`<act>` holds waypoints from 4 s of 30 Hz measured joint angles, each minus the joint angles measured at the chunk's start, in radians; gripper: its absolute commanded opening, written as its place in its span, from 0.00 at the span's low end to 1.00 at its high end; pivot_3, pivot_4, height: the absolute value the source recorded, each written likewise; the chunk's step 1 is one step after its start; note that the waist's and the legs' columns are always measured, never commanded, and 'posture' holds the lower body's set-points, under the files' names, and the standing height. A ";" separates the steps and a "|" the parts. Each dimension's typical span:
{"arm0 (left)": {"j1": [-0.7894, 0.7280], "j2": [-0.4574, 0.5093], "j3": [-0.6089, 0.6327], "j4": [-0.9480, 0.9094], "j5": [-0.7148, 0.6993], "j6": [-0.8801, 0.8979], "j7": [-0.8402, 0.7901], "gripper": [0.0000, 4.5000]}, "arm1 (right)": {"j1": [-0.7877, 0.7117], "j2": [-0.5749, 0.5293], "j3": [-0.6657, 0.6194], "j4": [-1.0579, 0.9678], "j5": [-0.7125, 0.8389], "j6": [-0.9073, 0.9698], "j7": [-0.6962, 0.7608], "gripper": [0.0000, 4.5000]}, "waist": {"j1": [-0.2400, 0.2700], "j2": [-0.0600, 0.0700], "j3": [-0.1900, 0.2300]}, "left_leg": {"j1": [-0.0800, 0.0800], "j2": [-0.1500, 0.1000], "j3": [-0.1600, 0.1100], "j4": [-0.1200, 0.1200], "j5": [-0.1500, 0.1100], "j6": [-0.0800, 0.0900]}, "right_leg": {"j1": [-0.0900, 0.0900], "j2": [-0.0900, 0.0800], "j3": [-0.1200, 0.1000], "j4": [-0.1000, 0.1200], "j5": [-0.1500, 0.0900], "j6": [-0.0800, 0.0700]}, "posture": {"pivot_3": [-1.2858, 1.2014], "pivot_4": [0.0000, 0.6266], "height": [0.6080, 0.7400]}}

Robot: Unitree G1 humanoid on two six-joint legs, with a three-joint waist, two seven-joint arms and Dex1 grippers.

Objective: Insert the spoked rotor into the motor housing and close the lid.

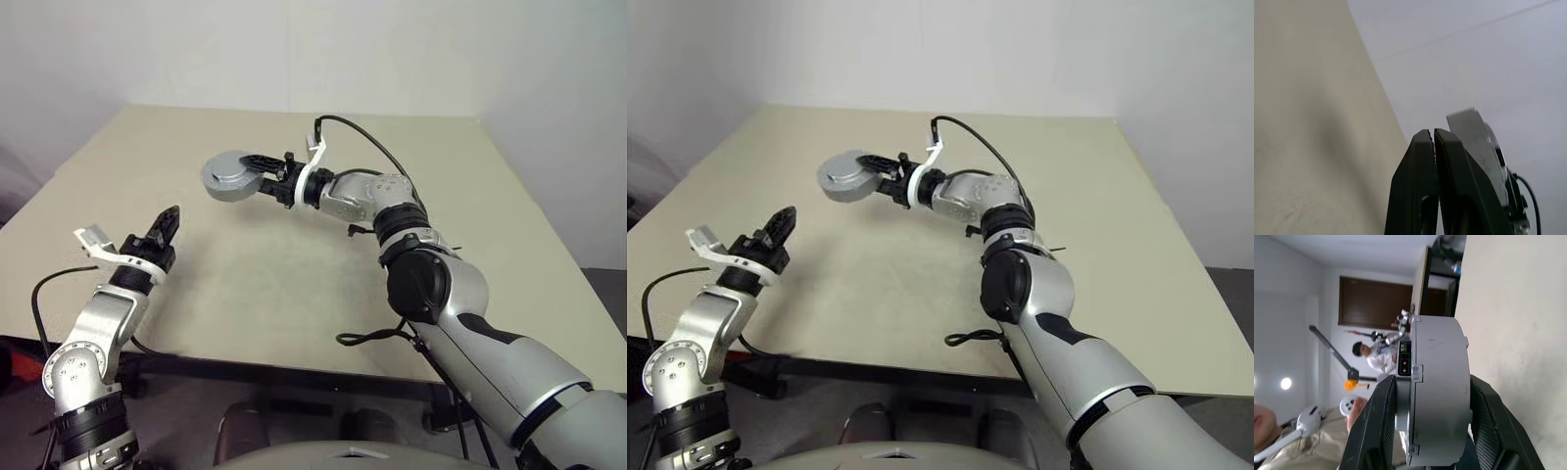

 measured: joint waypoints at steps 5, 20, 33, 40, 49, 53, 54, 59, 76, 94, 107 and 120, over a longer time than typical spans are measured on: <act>0.027 0.005 -0.013 0.012 0.009 0.000 -0.021 0.38 | 0.003 -0.011 0.002 -0.024 0.000 0.022 -0.018 0.45 | 0.001 0.000 0.000 | 0.000 0.002 0.000 0.001 0.000 0.000 | 0.000 0.001 0.000 0.000 0.000 0.000 | 0.52 0.00 1.00; -0.026 0.015 -0.114 0.036 -0.224 0.126 -0.059 1.00 | 0.062 -0.009 0.084 -0.139 0.000 0.133 0.018 0.45 | 0.004 0.000 0.000 | 0.000 0.003 0.000 0.002 0.000 -0.001 | 0.000 0.002 -0.001 0.002 0.000 0.000 | 0.52 0.00 1.00; -0.168 0.040 -0.139 0.197 -0.233 0.136 -0.092 1.00 | 0.095 0.006 0.127 -0.211 0.000 0.154 0.047 0.45 | 0.006 0.000 0.000 | -0.001 0.003 0.000 0.003 0.001 -0.002 | 0.000 0.001 0.000 0.003 0.000 0.000 | 0.52 0.00 1.00; -0.213 0.039 -0.165 0.228 -0.155 0.140 -0.109 0.85 | 0.098 0.008 0.128 -0.237 0.000 0.154 0.047 0.45 | 0.006 0.000 0.000 | 0.000 0.003 0.000 0.003 0.001 -0.002 | 0.000 0.001 0.000 0.004 0.000 0.000 | 0.52 0.00 1.00; -0.212 0.027 -0.161 0.248 -0.132 0.149 -0.119 0.49 | 0.110 0.008 0.148 -0.246 0.000 0.141 0.057 0.45 | 0.006 0.000 0.000 | -0.001 0.003 0.000 0.003 0.001 -0.002 | 0.000 0.001 0.000 0.004 0.000 0.000 | 0.52 0.00 1.00; -0.211 0.024 -0.159 0.247 -0.129 0.152 -0.122 0.49 | 0.121 0.009 0.176 -0.261 -0.002 0.127 0.081 0.61 | 0.006 0.000 0.000 | -0.001 0.003 0.000 0.003 0.001 -0.002 | 0.000 0.001 0.000 0.004 0.000 0.000 | 0.52 0.00 1.00; -0.211 0.025 -0.159 0.244 -0.123 0.152 -0.121 0.49 | 0.124 0.009 0.187 -0.264 -0.005 0.122 0.084 0.66 | 0.006 0.000 0.000 | 0.000 0.003 0.000 0.003 0.001 -0.002 | 0.000 0.001 0.000 0.004 0.000 0.000 | 0.52 0.00 1.00; -0.204 0.013 -0.159 0.244 -0.116 0.151 -0.109 0.49 | 0.128 0.013 0.229 -0.302 -0.008 0.102 0.101 0.99 | 0.006 0.000 0.000 | 0.000 0.003 0.000 0.003 0.001 -0.002 | 0.000 0.001 0.000 0.004 0.000 0.000 | 0.52 0.00 1.00; -0.165 0.032 0.049 0.281 0.207 -0.151 -0.042 0.49 | 0.177 -0.040 0.279 -0.346 -0.035 0.007 0.089 0.99 | 0.005 -0.002 0.000 | -0.001 0.003 -0.001 0.003 0.001 -0.002 | 0.001 0.001 -0.001 0.003 0.002 0.002 | 0.52 0.00 1.00; -0.244 0.006 0.127 0.458 0.313 -0.179 0.088 0.49 | 0.209 -0.097 0.297 -0.355 -0.047 0.015 0.099 0.99 | 0.007 -0.007 0.001 | 0.000 0.003 -0.001 0.005 0.001 -0.002 | 0.002 0.001 -0.001 0.003 0.001 0.001 | 0.52 0.00 1.00; -0.253 0.001 0.182 0.468 0.311 -0.174 0.176 0.49 | 0.209 -0.096 0.297 -0.354 -0.051 0.011 0.089 0.99 | 0.007 -0.008 0.000 | 0.001 0.003 -0.001 0.005 0.001 -0.002 | 0.003 0.001 -0.001 0.004 0.001 0.000 | 0.52 0.00 1.00; -0.178 -0.036 0.180 0.321 0.277 -0.080 0.282 0.95 | 0.210 -0.096 0.298 -0.335 -0.067 -0.008 0.090 1.00 | 0.003 -0.007 -0.001 | 0.001 0.001 -0.001 0.005 0.000 -0.002 | 0.004 0.000 -0.001 0.003 0.001 0.000 | 0.52 0.00 1.00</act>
